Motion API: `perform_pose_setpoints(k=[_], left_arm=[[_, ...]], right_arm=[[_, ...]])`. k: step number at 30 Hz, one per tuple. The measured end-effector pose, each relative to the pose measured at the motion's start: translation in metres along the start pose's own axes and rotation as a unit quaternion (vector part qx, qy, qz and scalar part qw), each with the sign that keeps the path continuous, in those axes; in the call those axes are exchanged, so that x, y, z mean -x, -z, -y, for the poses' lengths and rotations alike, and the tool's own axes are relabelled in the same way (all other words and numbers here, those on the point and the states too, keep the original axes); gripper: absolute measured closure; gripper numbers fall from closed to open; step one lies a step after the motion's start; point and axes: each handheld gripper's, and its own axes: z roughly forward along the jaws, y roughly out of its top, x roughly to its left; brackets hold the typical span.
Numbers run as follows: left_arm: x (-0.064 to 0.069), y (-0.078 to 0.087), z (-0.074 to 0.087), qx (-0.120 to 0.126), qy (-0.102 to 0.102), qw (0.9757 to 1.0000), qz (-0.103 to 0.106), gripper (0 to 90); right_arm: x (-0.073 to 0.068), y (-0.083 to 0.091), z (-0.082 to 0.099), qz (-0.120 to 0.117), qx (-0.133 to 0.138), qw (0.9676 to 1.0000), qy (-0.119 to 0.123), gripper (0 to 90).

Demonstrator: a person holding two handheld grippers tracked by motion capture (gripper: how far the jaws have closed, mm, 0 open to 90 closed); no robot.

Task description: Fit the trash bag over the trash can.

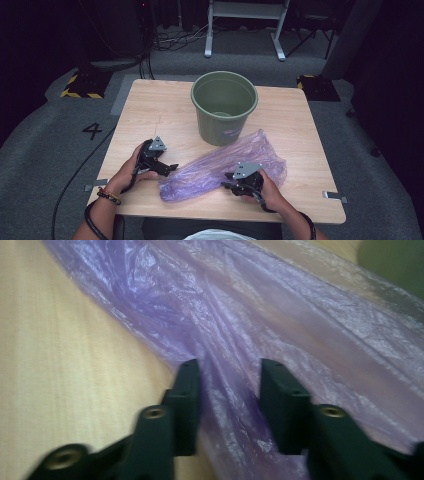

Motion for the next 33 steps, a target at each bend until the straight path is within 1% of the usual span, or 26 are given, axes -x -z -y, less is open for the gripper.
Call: perform_pose_setpoints(k=[1,2,3,4,5,8,9,14,15,18,21,23,24,25,26,27,29,30,31,32,33], left_arm=[[0.0,0.0,0.0,0.0,0.0,1.0,0.0,6.4],[0.0,0.0,0.0,0.0,0.0,1.0,0.0,6.4],[0.0,0.0,0.0,0.0,0.0,1.0,0.001,6.4],[0.0,0.0,0.0,0.0,0.0,1.0,0.001,6.4],[0.0,0.0,0.0,0.0,-0.001,1.0,0.001,6.4],[0.0,0.0,0.0,0.0,0.0,1.0,0.001,6.4],[0.0,0.0,0.0,0.0,0.0,1.0,0.001,6.4],[0.0,0.0,0.0,0.0,0.0,1.0,0.001,6.4],[0.0,0.0,0.0,0.0,-0.001,1.0,0.001,6.4],[0.0,0.0,0.0,0.0,0.0,1.0,0.001,6.4],[0.0,0.0,0.0,0.0,0.0,1.0,0.001,6.4],[0.0,0.0,0.0,0.0,0.0,1.0,0.0,6.4],[0.0,0.0,0.0,0.0,0.0,1.0,0.0,6.4],[0.0,0.0,0.0,0.0,0.0,1.0,0.0,6.4],[0.0,0.0,0.0,0.0,0.0,1.0,0.0,6.4],[0.0,0.0,0.0,0.0,0.0,1.0,-0.001,6.4],[0.0,0.0,0.0,0.0,0.0,1.0,-0.001,6.4],[0.0,0.0,0.0,0.0,0.0,1.0,-0.001,6.4],[0.0,0.0,0.0,0.0,0.0,1.0,-0.001,6.4],[0.0,0.0,0.0,0.0,0.0,1.0,-0.001,6.4],[0.0,0.0,0.0,0.0,0.0,1.0,-0.001,6.4]], right_arm=[[0.004,0.002,0.002,0.008,-0.003,0.9999,-0.005,75.6],[0.004,0.002,0.002,0.008,-0.003,0.9999,-0.005,75.6],[0.009,0.003,0.004,0.014,-0.005,0.9998,-0.013,79.1],[0.009,0.003,0.004,0.014,-0.005,0.9998,-0.013,79.1],[0.011,0.004,0.005,0.015,-0.006,0.9997,-0.017,80.9],[0.019,0.007,0.009,0.019,-0.006,0.9993,-0.032,84.4],[0.024,0.01,0.011,0.02,-0.006,0.9989,-0.041,85.9],[0.03,0.014,0.016,0.031,-0.006,0.9984,-0.048,88.3],[0.032,0.016,0.018,0.039,-0.007,0.998,-0.049,88.6],[0.033,0.018,0.02,0.04,-0.008,0.9978,-0.052,88.6],[0.037,0.022,0.024,0.051,-0.011,0.9972,-0.053,88.7],[0.043,0.029,0.03,0.063,-0.01,0.996,-0.063,89.0],[0.043,0.029,0.03,0.063,-0.01,0.996,-0.063,89.0],[0.047,0.034,0.034,0.068,-0.009,0.9951,-0.072,89.0],[0.047,0.034,0.034,0.068,-0.009,0.9951,-0.072,89.0],[0.05,0.04,0.038,0.072,-0.009,0.9942,-0.079,88.5],[0.052,0.042,0.041,0.075,-0.011,0.9937,-0.082,88.0],[0.053,0.044,0.043,0.076,-0.011,0.9931,-0.088,86.2],[0.055,0.047,0.046,0.08,-0.014,0.9926,-0.09,82.6],[0.055,0.047,0.046,0.08,-0.014,0.9926,-0.09,82.6],[0.056,0.049,0.048,0.081,-0.015,0.9925,-0.091,71.2]])
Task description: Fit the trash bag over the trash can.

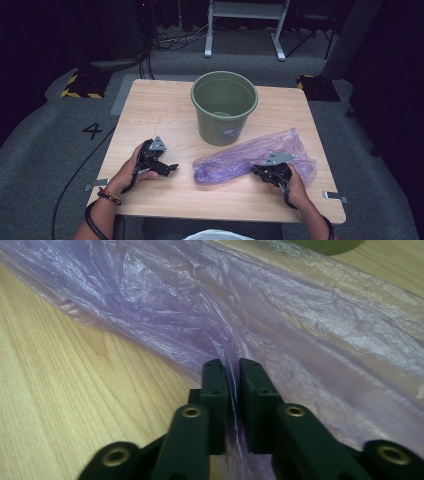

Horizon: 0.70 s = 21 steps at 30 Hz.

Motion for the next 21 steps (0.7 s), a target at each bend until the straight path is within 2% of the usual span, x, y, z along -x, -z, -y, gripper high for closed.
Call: perform_pose_setpoints(k=[1,2,5,6,7,8,9,12,13,16,17,18,19,20,21], left_arm=[[0.0,0.0,0.0,0.0,0.0,1.0,0.0,6.4],[0.0,0.0,0.0,0.0,0.0,1.0,0.0,6.4],[0.0,0.0,0.0,0.0,0.0,1.0,0.0,6.4],[0.0,0.0,0.0,0.0,0.0,1.0,0.0,6.4],[0.0,0.0,0.0,0.0,0.0,1.0,0.0,6.4],[0.0,0.0,0.0,0.001,0.0,1.0,0.0,6.4],[0.0,0.0,0.0,0.001,0.0,1.0,0.0,6.4],[0.0,0.0,0.0,0.001,0.0,1.0,0.0,6.4],[0.0,0.0,0.0,0.001,0.0,1.0,0.0,6.4],[0.0,0.0,0.0,0.001,0.001,1.0,-0.001,6.4],[0.0,0.0,0.0,0.001,0.001,1.0,-0.001,6.4],[0.0,0.0,0.0,0.001,0.002,1.0,-0.002,6.4],[0.0,0.0,0.0,0.001,0.002,1.0,-0.002,6.4],[0.001,0.0,0.0,0.001,0.002,1.0,-0.002,6.4],[0.001,0.0,0.0,0.001,0.002,1.0,-0.002,6.4]], right_arm=[[0.0,0.0,0.0,0.0,0.0,1.0,0.0,71.2],[0.0,0.001,0.0,0.0,-0.002,1.0,0.003,63.1],[-0.002,0.004,-0.002,-0.01,0.016,0.9998,0.011,44.6],[-0.006,0.008,-0.006,-0.009,0.026,0.9993,0.026,38.2],[-0.006,0.008,-0.006,-0.009,0.026,0.9993,0.026,38.2],[-0.012,0.012,-0.011,-0.011,0.039,0.9983,0.041,31.9],[-0.012,0.012,-0.011,-0.011,0.039,0.9983,0.041,31.9],[-0.021,0.016,-0.019,-0.011,0.056,0.9962,0.066,25.8],[-0.021,0.016,-0.019,-0.011,0.056,0.9962,0.066,25.8],[-0.024,0.011,-0.026,-0.006,0.046,0.9946,0.093,21.1],[-0.024,0.009,-0.028,-0.013,0.04,0.994,0.101,21.7],[-0.022,0.002,-0.032,-0.039,0.023,0.9926,0.113,22.2],[-0.022,0.002,-0.032,-0.039,0.023,0.9926,0.113,22.2],[-0.019,-0.008,-0.034,-0.049,0.003,0.992,0.116,21.0],[-0.017,-0.013,-0.035,-0.046,-0.005,0.9923,0.114,19.1]])
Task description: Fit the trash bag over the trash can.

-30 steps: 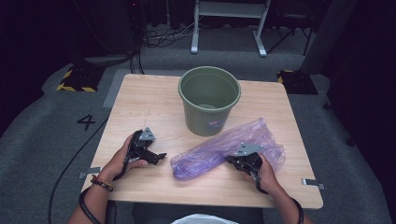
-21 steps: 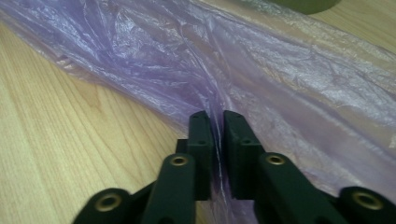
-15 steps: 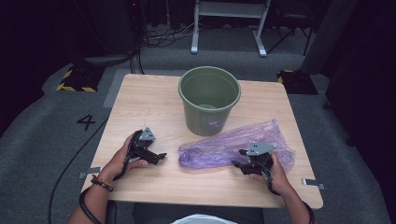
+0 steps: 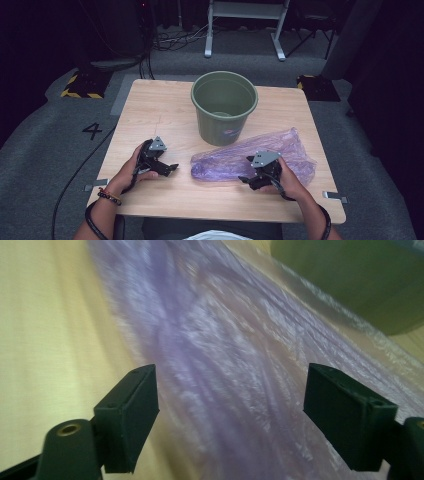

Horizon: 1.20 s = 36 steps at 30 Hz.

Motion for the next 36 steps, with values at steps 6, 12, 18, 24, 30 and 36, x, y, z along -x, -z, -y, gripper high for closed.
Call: perform_pose_setpoints(k=[6,12,18,24,30,36], left_arm=[[0.0,0.0,0.0,0.0,0.0,1.0,0.0,6.4],[0.0,0.0,0.0,0.0,0.0,1.0,0.0,6.4],[0.0,0.0,0.0,0.0,0.0,1.0,0.0,6.5],[0.0,0.0,0.0,0.0,0.002,1.0,-0.001,6.4],[0.0,0.0,0.0,0.0,0.002,1.0,-0.001,6.5],[0.0,0.0,0.0,0.0,0.002,1.0,-0.001,6.5]], right_arm=[[0.005,-0.019,0.001,-0.006,-0.017,0.9995,-0.026,17.8],[0.016,-0.02,0.004,-0.008,-0.008,0.9963,-0.085,43.0],[0.026,-0.017,0.01,0.007,0.003,0.9931,-0.117,75.4],[0.028,-0.016,0.015,0.025,0.013,0.9922,-0.122,89.1],[0.033,0.002,0.019,0.064,0.057,0.9874,-0.133,89.7],[0.037,0.028,0.022,0.089,0.091,0.9813,-0.144,89.7]])
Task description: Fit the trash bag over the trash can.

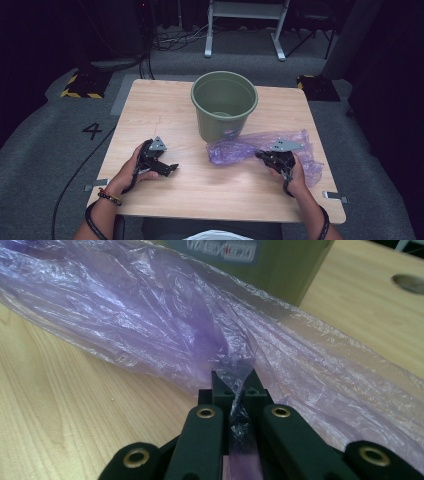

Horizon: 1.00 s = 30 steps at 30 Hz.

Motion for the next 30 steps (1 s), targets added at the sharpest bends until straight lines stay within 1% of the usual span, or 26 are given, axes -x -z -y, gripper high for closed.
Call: perform_pose_setpoints(k=[1,2,4,6,7,11,14,17,19,20,21,23,24,25,26,28,29,30], left_arm=[[0.0,0.0,0.0,0.0,0.001,1.0,0.0,6.5],[0.0,0.0,0.0,0.0,0.001,1.0,0.0,6.5],[0.0,0.0,0.0,0.0,0.001,1.0,0.0,6.5],[0.0,0.0,0.0,0.0,0.001,1.0,0.0,6.5],[0.0,0.0,0.0,0.0,0.001,1.0,0.0,6.5],[0.0,0.0,0.0,0.0,0.001,1.0,0.0,6.5],[0.0,0.0,0.0,0.0,0.0,1.0,0.0,6.5],[0.0,0.0,0.0,-0.001,0.0,1.0,-0.001,6.4],[0.0,0.0,-0.001,-0.004,-0.003,1.0,0.0,6.5],[-0.001,0.001,-0.001,-0.008,-0.007,0.9999,0.005,6.6],[-0.001,0.001,-0.002,-0.015,-0.005,0.9999,0.005,6.6],[0.001,0.002,-0.005,-0.024,-0.007,0.9997,0.005,8.7],[0.001,0.002,-0.006,-0.026,-0.008,0.9996,0.005,9.9],[0.002,0.003,-0.007,-0.028,-0.011,0.9995,0.006,11.1],[0.002,0.003,-0.007,-0.028,-0.011,0.9995,0.006,12.3],[0.003,0.003,-0.008,-0.026,-0.015,0.9996,0.002,13.6],[0.003,0.003,-0.009,-0.024,-0.015,0.9996,0.007,16.4],[0.003,0.003,-0.009,-0.026,-0.018,0.9994,0.01,17.1]], right_arm=[[0.0,0.007,-0.002,0.005,0.012,0.9999,0.0,89.7],[0.0,0.007,-0.002,0.005,0.012,0.9999,0.0,89.7],[0.0,0.014,-0.005,0.012,0.02,0.9997,0.003,89.7],[-0.001,0.021,-0.008,0.015,0.032,0.9994,0.004,89.7],[-0.002,0.026,-0.011,0.02,0.04,0.9989,0.009,89.7],[-0.004,0.03,-0.016,0.025,0.047,0.9984,0.017,89.7],[-0.003,0.032,-0.021,0.038,0.05,0.9977,0.026,89.7],[0.0,0.037,-0.025,0.046,0.059,0.997,0.023,89.7],[0.003,0.043,-0.028,0.055,0.068,0.996,0.02,89.7],[0.004,0.046,-0.029,0.059,0.072,0.9955,0.019,89.7],[0.006,0.05,-0.031,0.066,0.079,0.9946,0.016,89.8],[0.009,0.056,-0.033,0.072,0.087,0.9935,0.012,89.8],[0.011,0.059,-0.035,0.078,0.092,0.9927,0.011,89.8],[0.013,0.065,-0.038,0.089,0.101,0.9909,0.01,89.7],[0.013,0.065,-0.038,0.089,0.101,0.9909,0.01,89.7],[0.015,0.07,-0.04,0.1,0.106,0.9892,0.01,89.7],[0.016,0.072,-0.041,0.105,0.109,0.9885,0.01,89.7],[0.017,0.074,-0.042,0.108,0.109,0.9881,0.009,89.7]])
